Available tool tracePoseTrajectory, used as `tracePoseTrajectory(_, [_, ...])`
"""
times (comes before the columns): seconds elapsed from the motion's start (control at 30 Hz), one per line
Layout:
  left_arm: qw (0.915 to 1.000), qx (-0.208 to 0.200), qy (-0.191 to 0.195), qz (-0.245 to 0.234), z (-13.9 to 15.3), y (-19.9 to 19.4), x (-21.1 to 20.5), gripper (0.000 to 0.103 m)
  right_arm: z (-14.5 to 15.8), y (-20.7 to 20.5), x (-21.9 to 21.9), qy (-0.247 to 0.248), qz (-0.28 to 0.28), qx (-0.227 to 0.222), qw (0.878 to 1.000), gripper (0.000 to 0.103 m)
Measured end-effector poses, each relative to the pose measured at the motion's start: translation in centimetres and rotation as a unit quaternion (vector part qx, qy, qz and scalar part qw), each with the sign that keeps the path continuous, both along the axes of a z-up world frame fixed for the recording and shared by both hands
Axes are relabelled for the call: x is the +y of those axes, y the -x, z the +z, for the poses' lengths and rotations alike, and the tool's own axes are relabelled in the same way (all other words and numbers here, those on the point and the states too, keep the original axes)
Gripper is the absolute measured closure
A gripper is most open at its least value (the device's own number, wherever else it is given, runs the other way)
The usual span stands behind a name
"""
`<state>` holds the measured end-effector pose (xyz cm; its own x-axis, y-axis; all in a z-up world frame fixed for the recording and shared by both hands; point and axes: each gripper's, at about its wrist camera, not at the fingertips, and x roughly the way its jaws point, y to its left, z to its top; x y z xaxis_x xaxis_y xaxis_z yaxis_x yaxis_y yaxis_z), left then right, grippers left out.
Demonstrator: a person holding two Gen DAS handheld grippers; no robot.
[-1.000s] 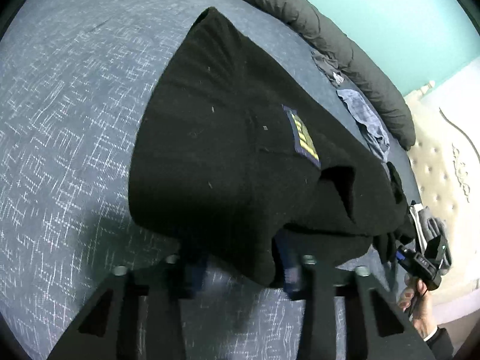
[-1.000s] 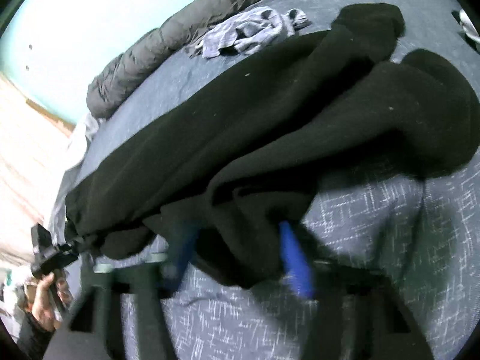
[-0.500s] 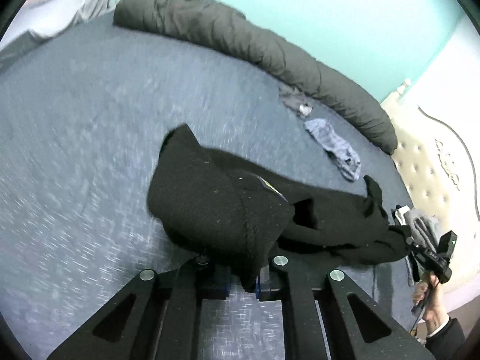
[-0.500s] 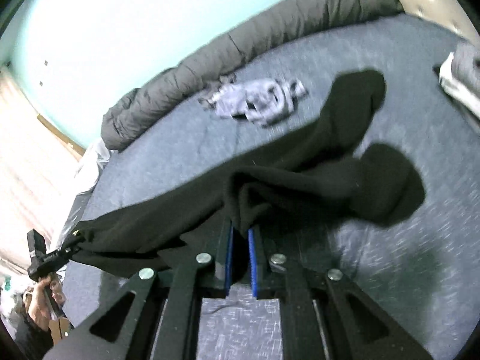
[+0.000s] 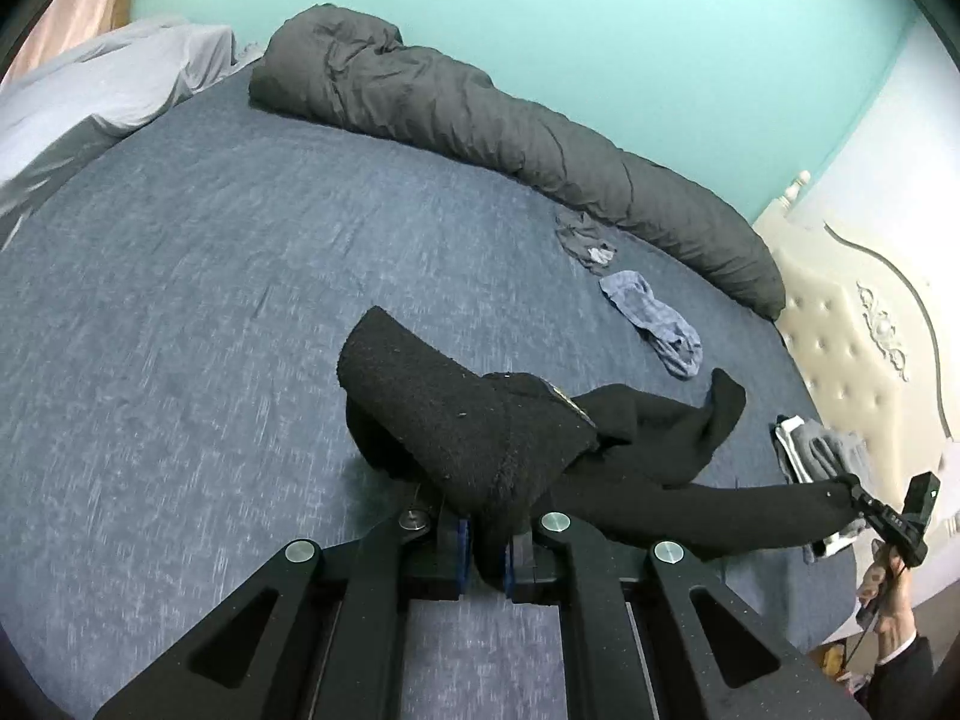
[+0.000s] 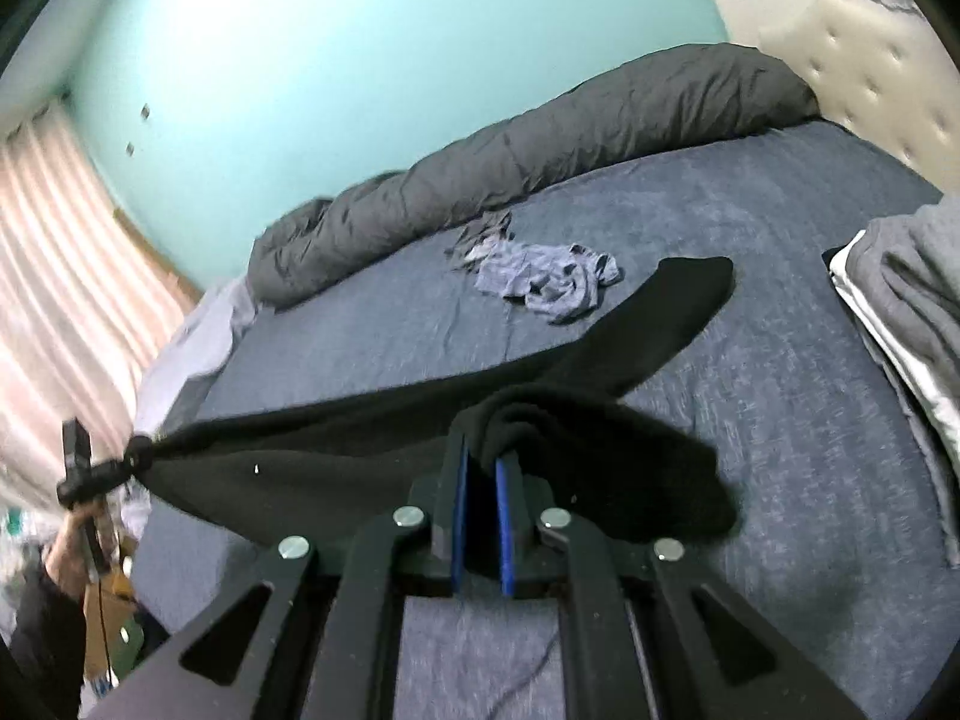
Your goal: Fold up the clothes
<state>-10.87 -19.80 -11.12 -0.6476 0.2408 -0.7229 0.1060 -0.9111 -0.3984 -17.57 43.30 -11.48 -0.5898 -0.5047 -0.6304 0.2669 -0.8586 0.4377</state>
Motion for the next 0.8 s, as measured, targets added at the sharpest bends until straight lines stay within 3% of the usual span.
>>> tracePoseTrajectory(0.07, [0.9998, -0.017, 0.005, 0.003, -1.1, -0.7, -0.2, 0.096, -1.2, -0.5, -0.4, -0.015, 0.009, -0.015, 1.000, 0.095])
tracePoseTrajectory(0.23, [0.9975, -0.065, 0.022, 0.017, -5.5, -1.5, -1.1, 0.094, -7.6, -1.2, -4.1, -0.032, 0.041, -0.073, 0.996, 0.095])
tracePoseTrajectory(0.33, [0.9948, -0.097, 0.003, 0.030, -9.2, -1.7, -1.9, 0.083, -11.0, -1.4, -6.3, -0.045, 0.049, -0.102, 0.993, 0.091])
tracePoseTrajectory(0.4, [0.9930, -0.111, -0.003, 0.040, -10.6, -1.9, -2.4, 0.063, -13.2, -1.3, -7.2, -0.064, 0.045, -0.119, 0.990, 0.091])
tracePoseTrajectory(0.43, [0.9924, -0.115, -0.002, 0.044, -11.0, -2.1, -2.7, 0.059, -13.8, -1.3, -7.4, -0.074, 0.041, -0.126, 0.988, 0.088])
tracePoseTrajectory(0.5, [0.9925, -0.110, 0.002, 0.052, -11.0, -2.5, -3.6, 0.053, -14.3, -1.3, -7.5, -0.099, 0.031, -0.132, 0.986, 0.072])
tracePoseTrajectory(0.53, [0.9928, -0.105, 0.003, 0.057, -10.9, -2.8, -4.1, 0.050, -14.1, -1.2, -7.3, -0.106, 0.026, -0.130, 0.985, 0.059])
tracePoseTrajectory(0.57, [0.9931, -0.098, 0.004, 0.065, -10.6, -3.0, -4.7, 0.049, -13.6, -1.2, -7.0, -0.108, 0.018, -0.124, 0.986, 0.055])
tracePoseTrajectory(0.8, [0.9922, -0.082, 0.003, 0.093, -10.9, -2.8, -7.3, 0.046, -9.8, -1.7, -5.7, -0.096, -0.058, -0.061, 0.992, 0.053])
